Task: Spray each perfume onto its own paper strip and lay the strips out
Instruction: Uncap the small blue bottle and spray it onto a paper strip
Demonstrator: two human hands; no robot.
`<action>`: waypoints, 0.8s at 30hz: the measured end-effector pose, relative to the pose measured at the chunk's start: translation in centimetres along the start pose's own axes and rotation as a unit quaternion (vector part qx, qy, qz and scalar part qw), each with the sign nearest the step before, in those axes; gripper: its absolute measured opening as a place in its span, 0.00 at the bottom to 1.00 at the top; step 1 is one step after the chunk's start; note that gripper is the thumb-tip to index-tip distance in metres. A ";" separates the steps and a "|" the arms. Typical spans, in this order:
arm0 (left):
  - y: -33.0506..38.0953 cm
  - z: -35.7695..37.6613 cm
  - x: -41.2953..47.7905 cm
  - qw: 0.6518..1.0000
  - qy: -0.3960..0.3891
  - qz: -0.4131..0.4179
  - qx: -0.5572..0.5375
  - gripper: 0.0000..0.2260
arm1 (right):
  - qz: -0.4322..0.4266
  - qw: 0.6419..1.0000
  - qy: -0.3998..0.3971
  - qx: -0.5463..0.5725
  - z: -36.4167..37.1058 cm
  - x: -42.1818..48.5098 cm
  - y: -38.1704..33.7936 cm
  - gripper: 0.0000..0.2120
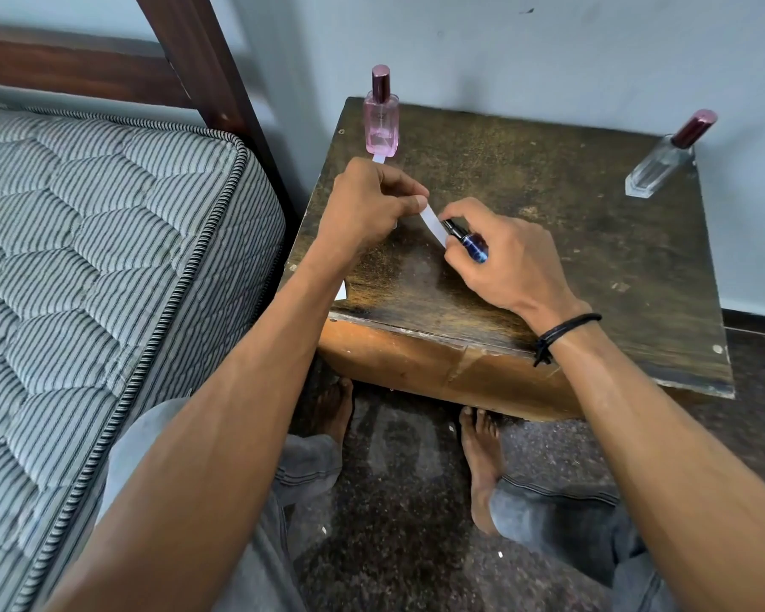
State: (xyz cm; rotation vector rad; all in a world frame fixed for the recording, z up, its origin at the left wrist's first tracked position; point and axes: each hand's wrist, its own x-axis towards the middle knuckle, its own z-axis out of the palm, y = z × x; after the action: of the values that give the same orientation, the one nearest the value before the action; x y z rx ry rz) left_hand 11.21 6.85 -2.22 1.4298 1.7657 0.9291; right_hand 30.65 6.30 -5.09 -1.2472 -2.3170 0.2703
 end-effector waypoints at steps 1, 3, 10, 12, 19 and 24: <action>0.0 0.0 0.0 1.000 0.000 -0.001 0.002 0.04 | -0.003 1.000 -0.004 -0.005 0.0 0.0 0.0 0.12; 0.0 0.0 0.1 1.000 0.004 -0.001 0.004 0.04 | -0.008 1.000 -0.007 -0.012 0.1 -0.1 0.0 0.12; 0.0 0.0 0.1 1.000 -0.001 -0.002 -0.005 0.04 | -0.009 1.000 -0.015 -0.023 0.2 0.0 0.1 0.11; 0.0 0.0 0.1 1.000 -0.004 -0.002 -0.005 0.04 | -0.010 1.000 -0.017 -0.022 0.2 0.0 0.1 0.11; 0.0 -0.1 0.1 1.000 -0.006 0.003 0.003 0.05 | -0.006 0.999 -0.017 -0.027 0.2 0.0 0.1 0.10; 0.0 -0.2 0.2 1.000 -0.005 0.004 0.005 0.04 | -0.002 1.000 -0.012 -0.025 0.2 0.0 0.2 0.08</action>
State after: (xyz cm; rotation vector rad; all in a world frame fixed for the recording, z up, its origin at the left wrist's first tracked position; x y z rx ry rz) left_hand 11.03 7.00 -2.19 1.4459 1.7622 0.9165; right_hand 30.72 6.41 -5.41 -1.2696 -2.3590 0.2276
